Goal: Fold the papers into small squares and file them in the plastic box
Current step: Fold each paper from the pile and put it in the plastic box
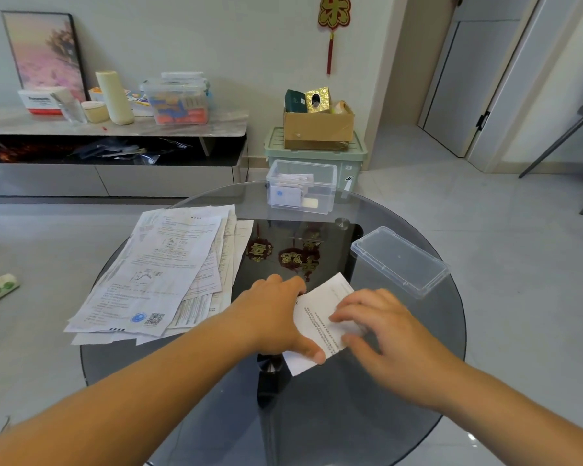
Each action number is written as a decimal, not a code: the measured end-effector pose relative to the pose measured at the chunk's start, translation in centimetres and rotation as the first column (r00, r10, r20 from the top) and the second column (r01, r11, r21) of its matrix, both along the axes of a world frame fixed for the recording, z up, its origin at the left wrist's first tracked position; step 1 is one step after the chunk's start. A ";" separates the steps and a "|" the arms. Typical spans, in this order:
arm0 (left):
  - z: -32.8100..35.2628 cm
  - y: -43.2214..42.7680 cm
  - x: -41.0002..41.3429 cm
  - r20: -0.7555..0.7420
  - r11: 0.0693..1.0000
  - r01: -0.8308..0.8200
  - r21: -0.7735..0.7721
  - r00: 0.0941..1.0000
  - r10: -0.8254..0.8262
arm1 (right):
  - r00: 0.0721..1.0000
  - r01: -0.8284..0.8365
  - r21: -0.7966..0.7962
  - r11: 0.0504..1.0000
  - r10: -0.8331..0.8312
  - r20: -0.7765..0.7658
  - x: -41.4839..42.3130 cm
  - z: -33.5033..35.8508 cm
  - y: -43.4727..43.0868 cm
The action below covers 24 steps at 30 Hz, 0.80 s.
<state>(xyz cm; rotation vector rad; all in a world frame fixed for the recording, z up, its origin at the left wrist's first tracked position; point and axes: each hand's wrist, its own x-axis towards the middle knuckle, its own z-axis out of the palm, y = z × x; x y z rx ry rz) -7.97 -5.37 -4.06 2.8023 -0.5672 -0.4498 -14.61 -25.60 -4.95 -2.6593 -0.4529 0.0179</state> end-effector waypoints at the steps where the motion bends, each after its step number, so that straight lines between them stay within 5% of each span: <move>1: 0.1 0.0 0.0 -0.002 1.000 -0.007 0.002 1.000 0.007 | 0.999 -0.034 -0.023 0.999 0.033 -0.023 -0.2 -0.2 0.2; 6: 0.3 -0.1 -0.6 -0.038 0.995 -0.098 0.017 0.994 0.098 | 0.993 -0.106 -0.133 0.985 0.097 -0.070 -0.5 -0.3 0.2; 10: 1.0 0.4 -0.7 -0.053 0.974 -0.167 -0.154 0.986 0.161 | 0.992 -0.124 -0.200 0.972 0.114 -0.061 -0.6 0.0 0.4; 15: 1.5 1.1 -1.0 -0.376 0.850 -0.321 -0.417 0.913 0.161 | 0.993 -0.118 -0.200 0.973 0.115 -0.028 -0.8 -0.1 0.4; 21: 1.8 1.8 -1.1 -0.660 0.696 -0.531 -0.483 0.743 0.108 | 0.992 -0.119 -0.170 0.978 0.123 0.012 -0.9 -0.3 0.2; 24: 2.1 2.0 -1.4 -0.708 0.699 -0.510 -0.502 0.706 0.006 | 0.992 -0.092 -0.091 0.992 0.099 0.072 -0.7 -0.9 0.2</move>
